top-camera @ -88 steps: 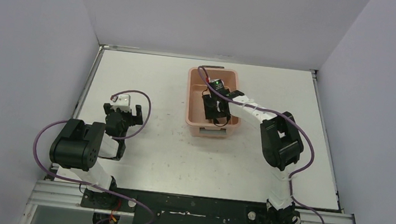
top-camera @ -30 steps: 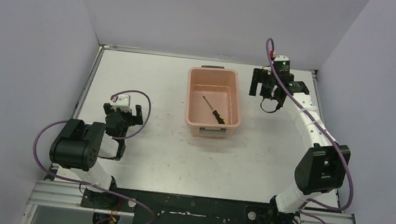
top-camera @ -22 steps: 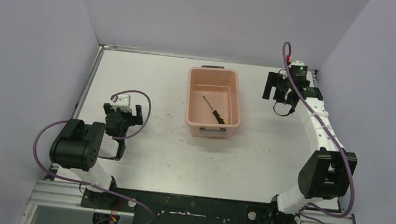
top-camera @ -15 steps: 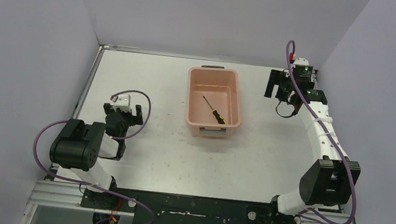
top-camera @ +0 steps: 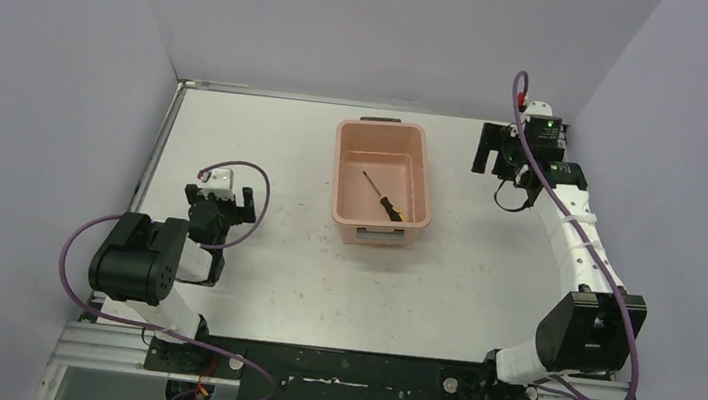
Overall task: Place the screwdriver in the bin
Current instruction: Reset both arms
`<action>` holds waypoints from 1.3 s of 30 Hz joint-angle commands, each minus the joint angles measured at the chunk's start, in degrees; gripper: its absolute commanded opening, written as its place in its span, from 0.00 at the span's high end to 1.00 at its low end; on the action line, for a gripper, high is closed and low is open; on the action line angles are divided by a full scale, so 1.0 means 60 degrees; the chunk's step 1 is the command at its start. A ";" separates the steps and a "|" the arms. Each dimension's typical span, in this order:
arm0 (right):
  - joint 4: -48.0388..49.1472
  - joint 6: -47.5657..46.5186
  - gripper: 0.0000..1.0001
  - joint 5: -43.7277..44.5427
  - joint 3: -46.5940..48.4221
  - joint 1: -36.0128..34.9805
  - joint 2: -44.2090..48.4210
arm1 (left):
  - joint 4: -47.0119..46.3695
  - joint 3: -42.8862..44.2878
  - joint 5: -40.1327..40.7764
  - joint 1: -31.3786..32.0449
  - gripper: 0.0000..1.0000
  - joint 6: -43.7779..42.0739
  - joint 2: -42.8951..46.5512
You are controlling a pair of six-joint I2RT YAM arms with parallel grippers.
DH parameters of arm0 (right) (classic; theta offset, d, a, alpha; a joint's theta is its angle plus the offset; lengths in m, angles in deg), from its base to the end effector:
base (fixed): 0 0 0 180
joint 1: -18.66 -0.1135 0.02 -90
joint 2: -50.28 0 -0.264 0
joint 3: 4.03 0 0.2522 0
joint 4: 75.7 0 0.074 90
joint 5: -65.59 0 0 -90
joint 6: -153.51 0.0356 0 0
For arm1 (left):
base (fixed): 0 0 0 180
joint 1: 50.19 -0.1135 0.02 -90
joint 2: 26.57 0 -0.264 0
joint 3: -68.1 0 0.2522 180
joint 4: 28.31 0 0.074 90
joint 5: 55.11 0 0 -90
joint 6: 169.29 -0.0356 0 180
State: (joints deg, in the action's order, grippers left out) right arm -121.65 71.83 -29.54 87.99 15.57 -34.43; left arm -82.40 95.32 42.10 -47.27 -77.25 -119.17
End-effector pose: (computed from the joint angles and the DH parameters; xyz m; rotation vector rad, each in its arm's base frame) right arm 0.3307 0.0210 0.3401 0.0542 2.2496 0.2078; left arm 0.2442 -0.0080 0.1266 -0.0776 1.7648 0.0484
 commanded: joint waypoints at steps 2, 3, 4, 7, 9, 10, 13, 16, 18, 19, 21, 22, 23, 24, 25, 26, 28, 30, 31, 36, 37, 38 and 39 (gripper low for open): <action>0.0446 -0.0030 0.00 -0.0054 -0.0073 -0.0001 0.0423 | -0.0278 0.0173 -0.0057 0.0012 0.03 -0.0081 0.0055; 0.0433 -0.0058 0.00 -0.0041 -0.0022 -0.0003 0.0401 | -0.0278 0.0175 -0.0058 0.0012 0.03 -0.0090 0.0052; 0.0372 -0.0066 0.00 -0.0016 0.0034 -0.0009 0.0371 | -0.0285 0.0167 -0.0058 0.0008 0.03 -0.0091 0.0041; 0.0301 -0.0079 0.00 0.0026 0.0052 -0.0005 0.0420 | -0.0279 0.0175 -0.0057 0.0012 0.03 -0.0091 0.0055; 0.0468 -0.0082 0.00 0.0020 -0.0131 -0.0004 0.0518 | -0.0290 0.0174 -0.0058 0.0012 0.03 -0.0084 0.0050; 0.0533 -0.0079 0.00 0.0025 -0.0144 0.0002 0.0549 | -0.0287 0.0167 -0.0056 0.0012 0.03 -0.0089 0.0050; 0.0432 -0.0094 0.00 0.0043 0.0050 0.0001 0.0511 | -0.0281 0.0182 -0.0050 0.0012 0.03 -0.0081 0.0052; 0.0507 -0.0082 0.00 -0.0020 0.0038 -0.0001 0.0599 | -0.0287 0.0175 -0.0058 0.0012 0.03 -0.0077 0.0052; 0.0514 -0.0091 0.00 -0.0017 0.0083 -0.0008 0.0625 | -0.0279 0.0167 -0.0053 0.0012 0.03 -0.0091 0.0060; 0.0512 -0.0083 0.00 -0.0011 0.0104 0.0001 0.0650 | -0.0282 0.0174 -0.0046 0.0012 0.03 -0.0086 0.0064; 0.0515 -0.0066 0.00 -0.0049 0.0098 0.0003 0.0705 | -0.0278 0.0175 -0.0057 0.0012 0.03 -0.0089 0.0054; 0.0515 -0.0060 0.00 -0.0053 0.0089 0.0003 0.0713 | -0.0285 0.0164 -0.0058 0.0012 0.03 -0.0084 0.0052; 0.0508 -0.0059 0.00 -0.0047 0.0099 -0.0003 0.0727 | -0.0281 0.0173 -0.0049 0.0012 0.03 -0.0080 0.0054; 0.0482 -0.0059 0.00 0.0022 0.0130 0.0000 0.0729 | -0.0282 0.0173 -0.0057 0.0004 0.03 -0.0086 0.0065; 0.0473 -0.0058 0.00 0.0056 0.0152 -0.0009 0.0729 | -0.0280 0.0175 -0.0054 0.0011 0.03 -0.0091 0.0063; 0.0472 -0.0066 0.00 0.0055 0.0177 -0.0006 0.0736 | -0.0282 0.0175 -0.0057 0.0012 0.03 -0.0091 0.0053; 0.0508 -0.0031 0.00 0.0048 0.0175 -0.0003 0.0778 | -0.0287 0.0168 -0.0057 0.0012 0.03 -0.0087 0.0065; 0.0527 -0.0024 0.00 0.0041 0.0179 -0.0009 0.0800 | -0.0280 0.0174 -0.0054 0.0011 0.03 -0.0082 0.0050; 0.0519 -0.0009 0.00 0.0035 0.0176 0.0001 0.0802 | -0.0280 0.0175 -0.0057 0.0010 0.03 -0.0079 0.0046; 0.0536 -0.0009 0.00 0.0017 0.0210 0.0001 0.0749 | -0.0280 0.0175 -0.0058 0.0012 0.03 -0.0081 0.0058; 0.0535 -0.0007 0.00 0.0019 0.0206 0.0001 0.0754 | -0.0278 0.0178 -0.0058 0.0008 0.03 -0.0090 0.0055; 0.0543 -0.0002 0.00 0.0019 0.0202 -0.0001 0.0750 | -0.0287 0.0166 -0.0058 0.0011 0.03 -0.0084 0.0043; 0.0552 -0.0008 0.00 0.0019 0.0210 -0.0005 0.0756 | -0.0279 0.0174 -0.0050 0.0012 0.03 -0.0087 0.0051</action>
State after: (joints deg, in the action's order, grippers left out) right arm -121.12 71.68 -29.67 87.44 15.57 -32.31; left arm -82.40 95.32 42.10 -47.27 -77.25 -119.17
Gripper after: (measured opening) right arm 0.999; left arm 0.971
